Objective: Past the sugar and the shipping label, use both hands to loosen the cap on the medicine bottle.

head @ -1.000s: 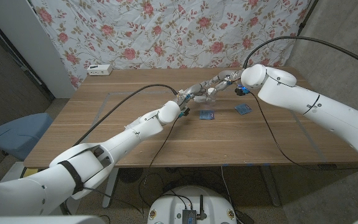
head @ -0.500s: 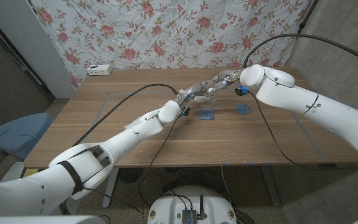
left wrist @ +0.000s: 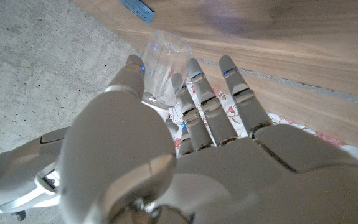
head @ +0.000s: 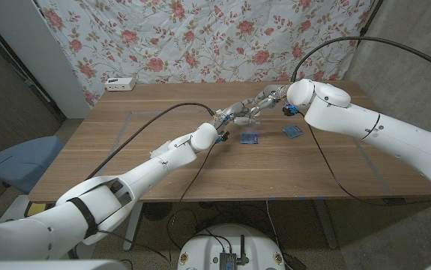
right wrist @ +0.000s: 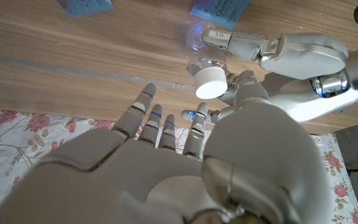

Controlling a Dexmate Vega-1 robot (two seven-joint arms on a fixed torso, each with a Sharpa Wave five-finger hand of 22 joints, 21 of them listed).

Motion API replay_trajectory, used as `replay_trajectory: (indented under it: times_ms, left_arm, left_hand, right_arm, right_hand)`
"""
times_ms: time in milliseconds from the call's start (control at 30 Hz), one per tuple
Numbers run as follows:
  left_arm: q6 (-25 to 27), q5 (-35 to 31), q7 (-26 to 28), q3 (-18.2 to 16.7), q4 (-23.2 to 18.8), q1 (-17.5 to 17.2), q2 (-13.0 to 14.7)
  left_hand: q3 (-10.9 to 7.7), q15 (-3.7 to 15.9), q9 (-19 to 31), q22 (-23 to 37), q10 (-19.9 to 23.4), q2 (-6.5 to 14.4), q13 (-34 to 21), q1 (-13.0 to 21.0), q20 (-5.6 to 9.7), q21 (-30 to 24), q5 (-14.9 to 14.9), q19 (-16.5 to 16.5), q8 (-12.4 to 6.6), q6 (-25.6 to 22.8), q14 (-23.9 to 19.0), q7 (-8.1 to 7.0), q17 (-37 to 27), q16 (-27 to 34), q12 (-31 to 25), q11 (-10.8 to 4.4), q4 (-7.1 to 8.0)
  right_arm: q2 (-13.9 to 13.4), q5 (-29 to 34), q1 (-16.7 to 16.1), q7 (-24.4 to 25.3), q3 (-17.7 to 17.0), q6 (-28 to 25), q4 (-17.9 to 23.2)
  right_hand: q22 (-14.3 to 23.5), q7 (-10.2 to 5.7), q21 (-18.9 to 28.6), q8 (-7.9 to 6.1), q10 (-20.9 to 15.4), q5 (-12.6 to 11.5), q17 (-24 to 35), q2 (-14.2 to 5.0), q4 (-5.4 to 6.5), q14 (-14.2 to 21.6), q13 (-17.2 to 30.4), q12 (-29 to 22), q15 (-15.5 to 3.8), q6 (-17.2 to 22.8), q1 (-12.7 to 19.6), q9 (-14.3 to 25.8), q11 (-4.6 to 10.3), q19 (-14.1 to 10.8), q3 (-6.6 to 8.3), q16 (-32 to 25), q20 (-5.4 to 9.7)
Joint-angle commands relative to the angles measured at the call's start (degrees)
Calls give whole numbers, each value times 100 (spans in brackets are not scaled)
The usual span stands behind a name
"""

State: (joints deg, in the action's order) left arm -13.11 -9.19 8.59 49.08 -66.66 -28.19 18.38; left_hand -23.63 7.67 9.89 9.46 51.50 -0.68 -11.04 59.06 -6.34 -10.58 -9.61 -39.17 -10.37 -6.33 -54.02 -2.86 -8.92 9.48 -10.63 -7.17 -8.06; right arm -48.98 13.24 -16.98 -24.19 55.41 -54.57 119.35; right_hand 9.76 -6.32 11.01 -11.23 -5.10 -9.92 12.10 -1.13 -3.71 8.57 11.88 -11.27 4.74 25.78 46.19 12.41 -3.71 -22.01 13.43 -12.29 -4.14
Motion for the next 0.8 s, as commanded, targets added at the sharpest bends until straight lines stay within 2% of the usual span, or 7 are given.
replay_trajectory:
  times_ms: [33, 333, 800]
  left_arm:
    - [122, -54, 61, -27, -237, -117, 69]
    - [250, -100, 67, -54, -472, -208, 161]
    - [191, -100, 44, -78, -489, -225, 192]
  left_hand:
    - [-45, 280, 9, 9, 115, 39, -13, -17, -6, -1, -45, 35, -19, 2, 22, -22, -22, 40, -52, -89, -7]
    - [-61, 266, 9, 9, 121, 38, -13, -25, -10, 0, -45, 43, -20, 2, 20, -22, -22, 40, -54, -89, -8]
    - [-83, 271, 9, 9, 131, 30, -13, -29, 0, -2, -45, 43, -21, -3, 19, -31, -21, 40, -57, -92, -15]
  right_arm:
    - [-36, 292, 146, -82, 296, -297, 170]
    - [-30, 426, 181, -107, 401, -372, 214]
    - [30, 591, 291, -172, 602, -566, 245]
  right_hand:
    - [29, 37, 30, -70, -26, -46, 23, 2, -9, 4, 9, -23, 34, 98, -34, 15, -44, -6, -40, 11, -34]
    - [29, 37, 36, -116, -44, -62, 14, 7, -31, 24, 11, -32, 34, 191, -44, 24, -59, -22, -50, 5, -34]
    - [28, 9, 53, -233, -83, -82, 5, -12, -76, 86, 13, -46, 32, 428, -42, 57, -59, -76, -53, -18, -19]
